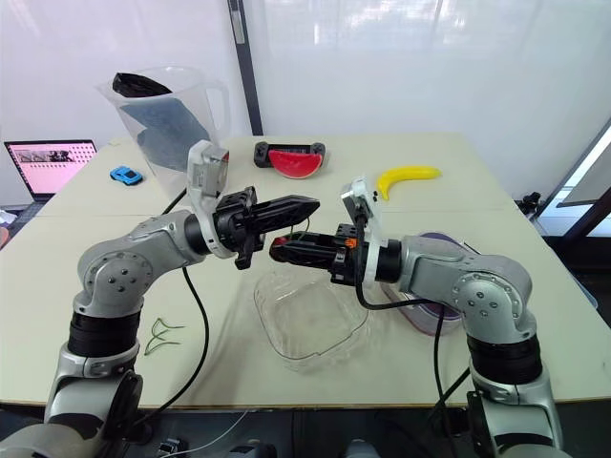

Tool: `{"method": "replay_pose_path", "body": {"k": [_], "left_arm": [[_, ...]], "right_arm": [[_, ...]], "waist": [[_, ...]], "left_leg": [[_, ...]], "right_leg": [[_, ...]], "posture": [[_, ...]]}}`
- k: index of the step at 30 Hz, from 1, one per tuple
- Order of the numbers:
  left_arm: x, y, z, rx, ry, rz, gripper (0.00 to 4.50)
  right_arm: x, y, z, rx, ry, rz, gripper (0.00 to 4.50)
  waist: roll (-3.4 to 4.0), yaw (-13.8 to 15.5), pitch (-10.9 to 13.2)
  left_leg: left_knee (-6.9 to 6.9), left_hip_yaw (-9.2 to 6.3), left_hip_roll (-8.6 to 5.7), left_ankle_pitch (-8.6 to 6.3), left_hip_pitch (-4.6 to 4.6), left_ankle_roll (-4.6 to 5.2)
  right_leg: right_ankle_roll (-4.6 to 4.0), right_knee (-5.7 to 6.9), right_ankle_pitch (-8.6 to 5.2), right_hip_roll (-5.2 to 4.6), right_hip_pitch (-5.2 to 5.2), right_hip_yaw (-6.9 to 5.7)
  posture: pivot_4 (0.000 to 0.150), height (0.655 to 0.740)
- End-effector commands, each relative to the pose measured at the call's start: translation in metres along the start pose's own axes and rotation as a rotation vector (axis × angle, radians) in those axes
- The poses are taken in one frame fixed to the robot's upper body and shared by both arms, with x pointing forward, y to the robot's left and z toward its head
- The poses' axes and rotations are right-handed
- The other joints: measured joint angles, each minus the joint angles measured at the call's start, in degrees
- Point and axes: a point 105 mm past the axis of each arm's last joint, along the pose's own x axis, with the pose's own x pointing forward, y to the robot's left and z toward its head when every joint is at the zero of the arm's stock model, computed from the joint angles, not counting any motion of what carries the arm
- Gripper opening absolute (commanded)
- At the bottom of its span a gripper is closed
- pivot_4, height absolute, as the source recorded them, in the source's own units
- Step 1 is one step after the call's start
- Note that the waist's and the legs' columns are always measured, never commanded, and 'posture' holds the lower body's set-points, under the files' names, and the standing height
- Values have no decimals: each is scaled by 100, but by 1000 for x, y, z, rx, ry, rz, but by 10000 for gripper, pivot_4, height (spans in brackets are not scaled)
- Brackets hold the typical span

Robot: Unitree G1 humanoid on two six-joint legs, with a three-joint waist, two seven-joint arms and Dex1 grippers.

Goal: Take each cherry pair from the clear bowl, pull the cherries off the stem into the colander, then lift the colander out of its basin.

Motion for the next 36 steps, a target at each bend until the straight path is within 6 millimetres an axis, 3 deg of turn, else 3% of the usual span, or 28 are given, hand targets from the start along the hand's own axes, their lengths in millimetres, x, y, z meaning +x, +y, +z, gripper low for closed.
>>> {"method": "replay_pose_path", "body": {"k": [1,6,10,15,18,20,23,25,30,34,36], "left_arm": [[1,-6,16,70,-47,-20,0],[2,-5,15,75,-49,-22,0],[2,-5,15,74,-53,-22,0],[-3,-2,15,79,-54,0,0],[-10,3,14,87,-42,34,0],[-16,7,12,94,-26,59,0],[-25,13,9,135,4,106,0],[-29,17,8,190,43,137,0],[-35,18,4,217,77,146,0],[-35,15,-6,209,94,139,0],[-34,13,-8,210,86,137,0]], "right_arm": [[2,8,-27,-14,150,34,5612],[-5,7,-43,-53,253,21,5612],[-14,7,-39,-59,245,16,5612],[-44,-2,-1,-126,168,-47,5612],[-74,-33,43,-281,122,-271,5612],[-97,-53,60,-357,163,-424,5612],[-140,-83,46,-464,421,-636,5612],[-158,-91,33,-488,558,-685,5612],[-165,-92,14,-444,616,-651,5612],[-164,-89,-39,-329,717,-570,5612],[-162,-88,-48,-296,706,-558,5612]], "waist": [[-1,1,-1],[-1,4,-1],[-2,8,-1],[-2,29,0],[0,8,1],[0,13,1],[-2,42,1],[-2,44,1],[6,-2,3],[2,29,1],[2,39,2]], "left_leg": [[0,0,0,0,0,1],[1,1,1,-3,1,6],[1,-1,2,-3,1,6],[1,1,2,-5,1,9],[1,3,1,-5,1,9],[-3,7,0,-5,1,9],[-6,8,0,-5,1,9],[-6,17,0,-6,0,10],[-6,21,5,-5,0,9],[-7,12,8,-5,1,8],[-3,13,12,-5,1,8]], "right_leg": [[0,-1,0,0,0,0],[0,-2,0,2,0,3],[0,-3,0,2,2,1],[0,-6,0,0,4,1],[0,-6,0,1,3,1],[0,-5,0,1,1,4],[0,-10,0,2,1,-1],[1,-15,0,2,2,0],[1,-7,0,1,-5,13],[0,-10,0,5,0,7],[1,-11,0,-2,2,9]], "posture": [[1500,7400],[1500,7400],[1500,7400],[1500,7400],[1500,7400],[1500,7400],[1500,7400],[1500,7400],[1500,7400],[1500,7400],[1500,7400]]}}
